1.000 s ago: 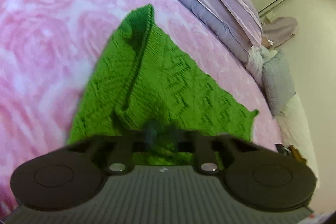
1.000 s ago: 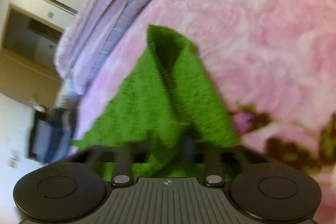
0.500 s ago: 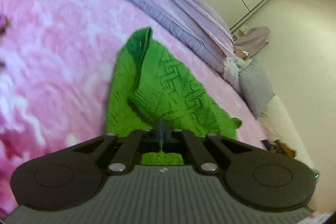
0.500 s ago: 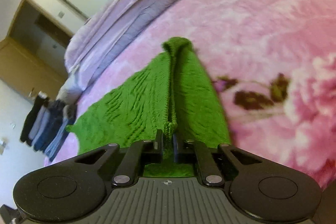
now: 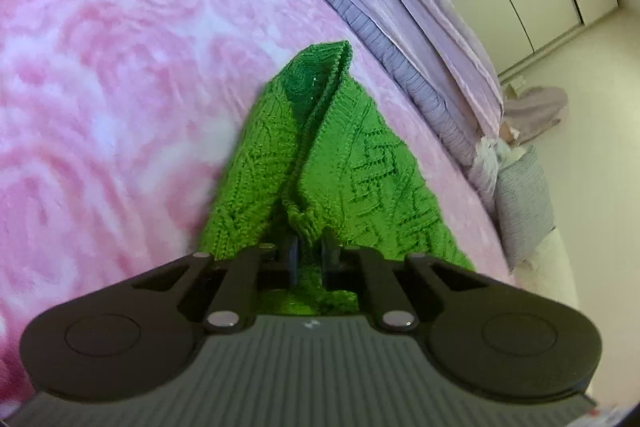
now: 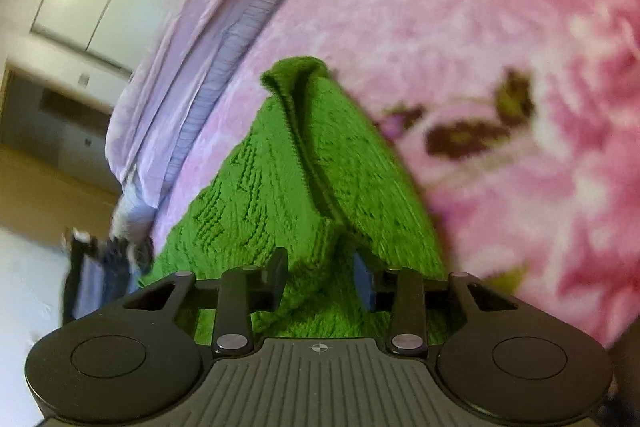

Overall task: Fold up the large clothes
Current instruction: 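Lift the hem with both grippers and fold it toward the neckline, then lower the folded hem onto the vest and open both grippers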

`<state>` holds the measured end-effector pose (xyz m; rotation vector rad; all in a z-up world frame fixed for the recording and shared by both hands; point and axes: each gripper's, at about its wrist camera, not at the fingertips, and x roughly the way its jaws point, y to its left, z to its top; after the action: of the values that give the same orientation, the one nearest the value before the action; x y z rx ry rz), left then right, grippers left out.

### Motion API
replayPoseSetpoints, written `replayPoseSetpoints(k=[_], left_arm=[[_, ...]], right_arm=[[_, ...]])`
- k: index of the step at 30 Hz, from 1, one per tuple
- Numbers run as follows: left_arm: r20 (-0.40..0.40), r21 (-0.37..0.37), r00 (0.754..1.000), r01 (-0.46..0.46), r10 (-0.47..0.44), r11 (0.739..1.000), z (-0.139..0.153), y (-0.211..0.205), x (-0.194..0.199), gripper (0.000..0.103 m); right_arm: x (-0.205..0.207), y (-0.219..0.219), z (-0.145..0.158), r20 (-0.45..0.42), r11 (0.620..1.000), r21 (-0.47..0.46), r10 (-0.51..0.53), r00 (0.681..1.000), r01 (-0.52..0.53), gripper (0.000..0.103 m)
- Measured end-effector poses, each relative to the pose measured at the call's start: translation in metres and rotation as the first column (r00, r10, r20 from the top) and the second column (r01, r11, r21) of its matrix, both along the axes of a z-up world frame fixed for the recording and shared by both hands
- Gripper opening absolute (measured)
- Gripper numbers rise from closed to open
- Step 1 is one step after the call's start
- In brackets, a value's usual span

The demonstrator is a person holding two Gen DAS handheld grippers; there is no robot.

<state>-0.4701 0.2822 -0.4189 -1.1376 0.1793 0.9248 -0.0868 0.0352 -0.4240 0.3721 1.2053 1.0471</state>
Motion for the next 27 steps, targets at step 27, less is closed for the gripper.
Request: replayPoseSetpoints(k=[27], left_arm=[[-0.230,0.205,0.971,0.115,-0.067,0.972,0.013,-0.116,-0.023,0.006]], right_arm=[[-0.008,-0.060,0.005,0.174,0.999,-0.006,0.044,0.984,-0.043,0.003]])
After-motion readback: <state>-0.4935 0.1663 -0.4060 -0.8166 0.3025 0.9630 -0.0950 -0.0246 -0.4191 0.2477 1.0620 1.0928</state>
